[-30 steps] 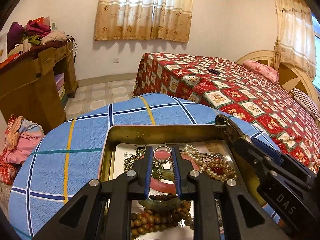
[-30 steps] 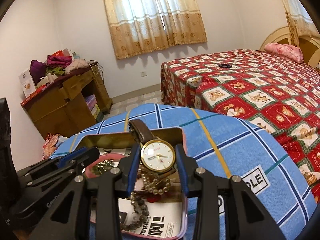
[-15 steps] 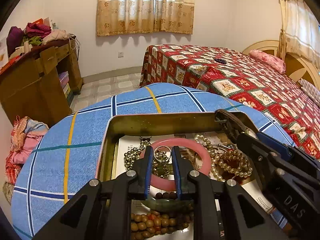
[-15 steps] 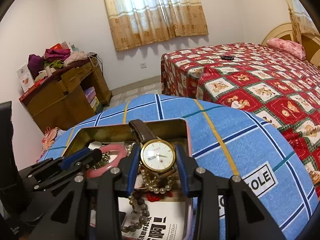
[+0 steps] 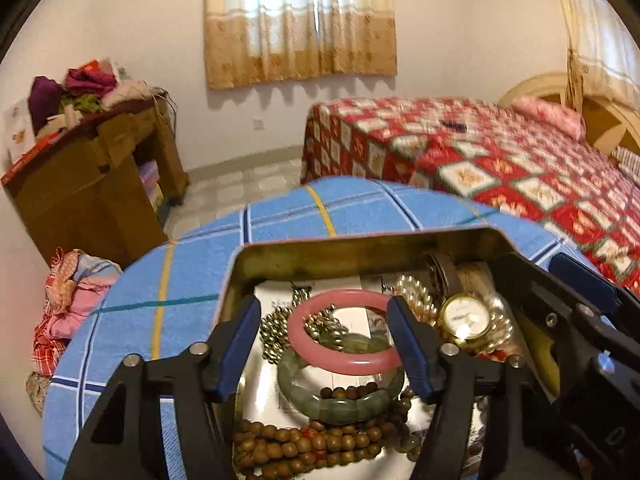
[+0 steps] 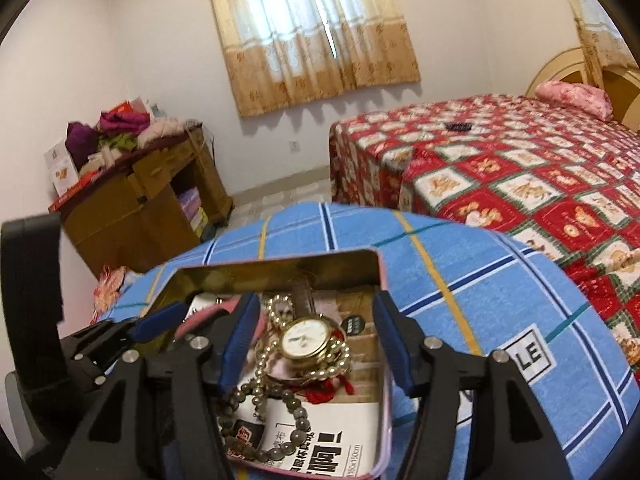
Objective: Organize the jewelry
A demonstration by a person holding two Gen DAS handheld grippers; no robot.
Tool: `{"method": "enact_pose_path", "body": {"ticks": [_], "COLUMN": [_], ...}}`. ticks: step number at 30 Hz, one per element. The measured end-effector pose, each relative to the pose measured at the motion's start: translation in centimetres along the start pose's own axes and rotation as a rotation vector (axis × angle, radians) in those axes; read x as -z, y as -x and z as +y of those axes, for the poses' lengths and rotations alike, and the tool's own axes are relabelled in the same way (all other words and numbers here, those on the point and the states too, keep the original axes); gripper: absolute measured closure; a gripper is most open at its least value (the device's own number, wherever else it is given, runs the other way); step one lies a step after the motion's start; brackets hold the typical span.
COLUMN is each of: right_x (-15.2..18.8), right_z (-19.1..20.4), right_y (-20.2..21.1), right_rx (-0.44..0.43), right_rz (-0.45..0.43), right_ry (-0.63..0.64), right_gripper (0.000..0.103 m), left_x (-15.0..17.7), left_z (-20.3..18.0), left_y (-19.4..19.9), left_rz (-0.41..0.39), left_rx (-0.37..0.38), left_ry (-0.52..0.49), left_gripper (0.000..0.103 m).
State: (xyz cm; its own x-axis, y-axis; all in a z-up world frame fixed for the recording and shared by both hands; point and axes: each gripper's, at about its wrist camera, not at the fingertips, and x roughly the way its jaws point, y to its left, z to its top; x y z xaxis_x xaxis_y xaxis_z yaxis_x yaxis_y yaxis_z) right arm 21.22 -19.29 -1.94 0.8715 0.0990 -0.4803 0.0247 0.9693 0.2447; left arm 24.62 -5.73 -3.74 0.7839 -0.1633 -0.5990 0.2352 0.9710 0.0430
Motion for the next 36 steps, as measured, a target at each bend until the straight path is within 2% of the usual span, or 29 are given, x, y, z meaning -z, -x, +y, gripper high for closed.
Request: {"method": "enact_pose_path", "body": {"ticks": [5, 11, 16, 21, 24, 29, 36], "right_x": [-0.1, 0.6, 2.1, 3.5, 3.7, 4.2, 4.9], "right_z": [0.4, 1.2, 1.7, 1.8, 1.6, 2.2, 3.4], "right_y": [1.6, 4.6, 7.9, 10.8, 12.4, 13.0, 13.7], "right_rx": [0.060, 0.096, 0.122, 0.144, 0.151, 0.161, 0.180], "right_rz": [-0.098, -0.167, -0.231, -0.285, -0.339, -0.357, -0.396], "right_ry": [0.030, 0.047, 0.076, 0.082, 0.044, 0.046, 0.115], "right_gripper": [0.021, 0.020, 0.015, 0.013, 0.011, 0.010, 0.010], "left_x": [0.7, 2.6, 4.8, 5.9, 6.3, 6.9, 7.3], "left_z": [0.7, 2.2, 3.3, 3.4, 3.2, 2.7, 1.7], "left_y": [1.6, 5.2, 7.6, 9.8, 10.8, 13.0, 13.8], "left_rz": [-0.014, -0.068, -0.091, -0.140, -0.167, -0.245, -0.273], "left_rx": [-0.010, -0.057, -0.081, -0.132, -0.145, -0.186, -0.198], "left_ry": [0.048, 0.116, 0.171, 0.169, 0.169, 0.157, 0.118], "left_gripper": [0.035, 0.035, 0.035, 0.035, 0.035, 0.035, 0.035]}}
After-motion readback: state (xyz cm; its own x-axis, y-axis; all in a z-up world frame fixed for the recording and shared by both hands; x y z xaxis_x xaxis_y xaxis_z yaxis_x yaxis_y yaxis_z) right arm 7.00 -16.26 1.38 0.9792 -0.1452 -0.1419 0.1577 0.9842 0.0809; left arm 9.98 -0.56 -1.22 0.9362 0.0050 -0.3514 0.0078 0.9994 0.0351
